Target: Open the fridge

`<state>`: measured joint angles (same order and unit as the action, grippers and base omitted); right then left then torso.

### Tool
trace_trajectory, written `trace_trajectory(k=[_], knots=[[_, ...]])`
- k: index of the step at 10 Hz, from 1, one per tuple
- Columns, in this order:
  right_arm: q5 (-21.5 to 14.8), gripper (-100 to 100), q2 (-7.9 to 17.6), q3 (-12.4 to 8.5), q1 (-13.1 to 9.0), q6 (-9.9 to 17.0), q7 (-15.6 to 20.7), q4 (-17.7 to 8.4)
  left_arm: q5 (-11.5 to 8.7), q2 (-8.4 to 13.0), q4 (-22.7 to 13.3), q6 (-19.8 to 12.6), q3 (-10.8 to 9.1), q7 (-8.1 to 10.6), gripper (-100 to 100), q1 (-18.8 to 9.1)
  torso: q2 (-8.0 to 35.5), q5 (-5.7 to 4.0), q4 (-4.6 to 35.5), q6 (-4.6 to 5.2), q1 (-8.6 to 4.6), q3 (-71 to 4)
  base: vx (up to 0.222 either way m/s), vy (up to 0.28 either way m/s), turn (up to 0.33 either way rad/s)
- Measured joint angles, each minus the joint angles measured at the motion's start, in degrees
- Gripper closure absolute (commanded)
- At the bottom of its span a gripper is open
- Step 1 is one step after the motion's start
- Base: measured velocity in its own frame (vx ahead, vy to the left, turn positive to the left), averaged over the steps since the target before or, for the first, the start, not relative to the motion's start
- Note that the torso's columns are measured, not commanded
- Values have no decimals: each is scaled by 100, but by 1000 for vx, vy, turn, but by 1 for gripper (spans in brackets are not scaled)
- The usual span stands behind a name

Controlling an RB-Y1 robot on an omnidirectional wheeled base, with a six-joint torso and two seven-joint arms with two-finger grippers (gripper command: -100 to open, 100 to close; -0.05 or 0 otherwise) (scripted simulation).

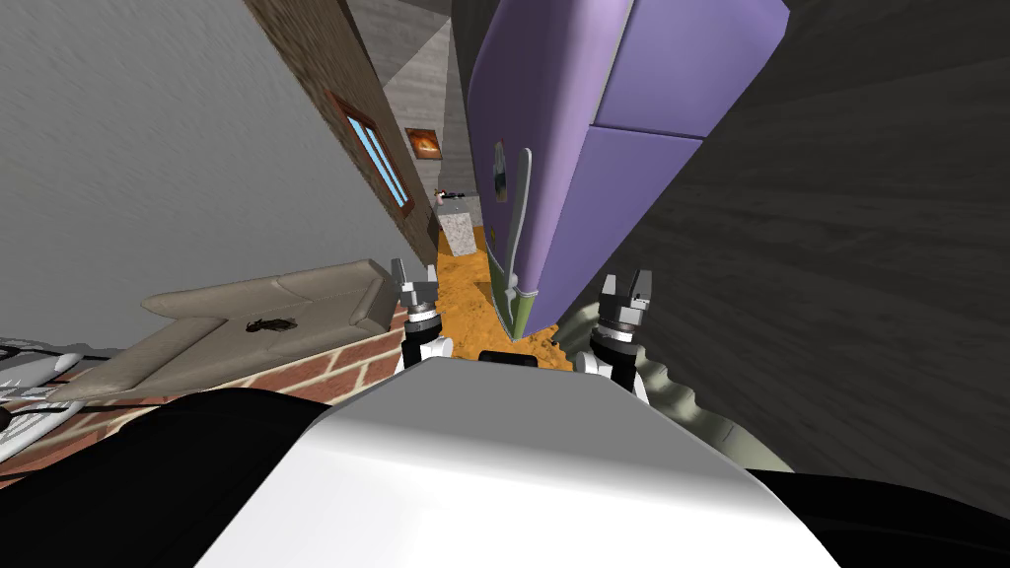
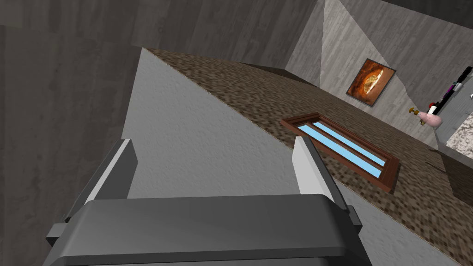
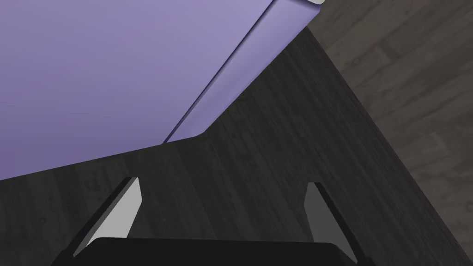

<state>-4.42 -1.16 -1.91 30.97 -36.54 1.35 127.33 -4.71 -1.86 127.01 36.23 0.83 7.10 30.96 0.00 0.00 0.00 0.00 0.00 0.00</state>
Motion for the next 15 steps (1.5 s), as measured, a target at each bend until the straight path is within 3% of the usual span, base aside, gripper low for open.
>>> trace_trajectory(k=[2, 9, 10, 12, 15], knots=[[0, 0, 0, 0, 0, 0, 0, 0, 0, 0, 0, 0, 0, 0, 0, 0, 597, 0, 600, 0, 0, -1200, 0, 0, 0], [0, 0, 0, 0, 0, -1, 0, 2, 0, 0, 2, 1, 0, 0, 0, 0, 3539, 0, 3537, 0, 0, -7073, 0, 0, 0], [0, -100, 0, 0, 0, -1, 0, 2, 0, 0, 2, 1, 0, 0, 0, 0, 3962, 0, 3960, 0, 0, -7919, 7, -2, 31], [124, -100, 312, 64, -21, -38, -31, -12, 0, 0, -1, 0, 0, 0, 0, 0, 4207, 0, 4205, 0, -2, -8426, 5, -9, 49], [511, -100, 735, 240, -143, -107, -137, -16, 0, 0, -1, 0, 0, 0, 0, 0, 4226, 0, 4227, 0, -1, -8458, 12, -18, 90]])
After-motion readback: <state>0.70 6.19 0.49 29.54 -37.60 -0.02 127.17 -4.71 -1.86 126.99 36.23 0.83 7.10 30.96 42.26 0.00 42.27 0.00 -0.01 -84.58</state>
